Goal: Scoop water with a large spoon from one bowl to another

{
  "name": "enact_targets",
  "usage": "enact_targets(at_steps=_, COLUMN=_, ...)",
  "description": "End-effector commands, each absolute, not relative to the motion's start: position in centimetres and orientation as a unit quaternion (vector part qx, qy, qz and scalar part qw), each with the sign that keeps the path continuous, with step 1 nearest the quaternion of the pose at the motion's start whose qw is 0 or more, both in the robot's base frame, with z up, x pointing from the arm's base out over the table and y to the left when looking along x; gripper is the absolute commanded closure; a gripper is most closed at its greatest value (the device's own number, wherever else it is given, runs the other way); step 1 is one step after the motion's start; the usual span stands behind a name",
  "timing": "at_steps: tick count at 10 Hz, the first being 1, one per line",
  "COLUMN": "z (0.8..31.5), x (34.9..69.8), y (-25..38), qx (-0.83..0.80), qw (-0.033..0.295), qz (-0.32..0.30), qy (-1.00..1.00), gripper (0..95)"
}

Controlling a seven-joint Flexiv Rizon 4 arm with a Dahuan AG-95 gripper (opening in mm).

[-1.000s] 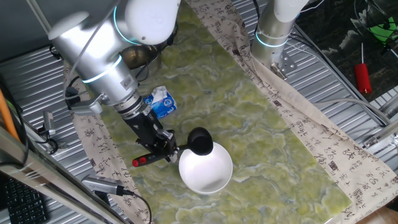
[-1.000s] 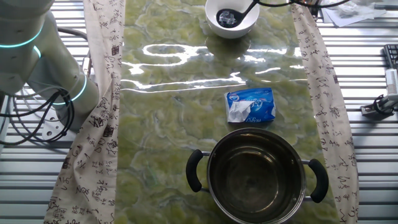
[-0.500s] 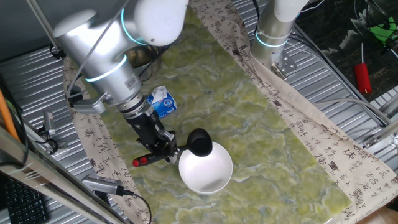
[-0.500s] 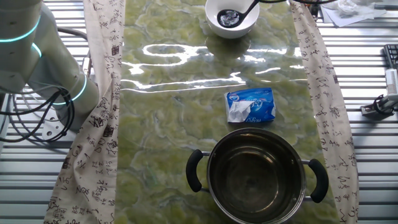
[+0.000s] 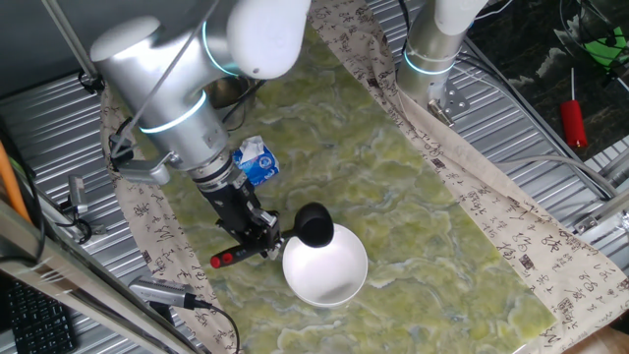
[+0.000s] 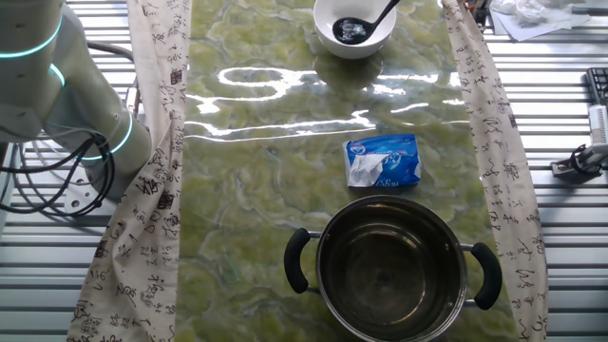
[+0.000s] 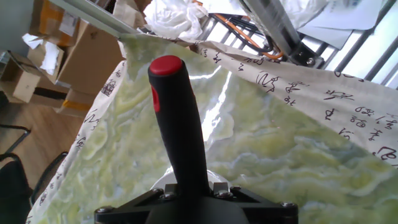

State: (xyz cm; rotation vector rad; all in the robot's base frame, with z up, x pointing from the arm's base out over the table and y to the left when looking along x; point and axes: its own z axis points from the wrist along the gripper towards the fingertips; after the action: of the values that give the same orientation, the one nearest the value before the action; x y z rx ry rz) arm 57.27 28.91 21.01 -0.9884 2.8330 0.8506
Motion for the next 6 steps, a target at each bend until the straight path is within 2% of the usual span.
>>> enact_targets(at_steps=1, z=20.99, x=57.21, y=28.93, qx=-0.315, qw=0.011, qz=0.259, qy=0.913, gripper=95.0)
enact_targets(at_steps=6, z=20.91, x=57.18, y=29.04, qx=-0.31, qw=0.012, qz=0.243, qy=0.919, gripper=95.0)
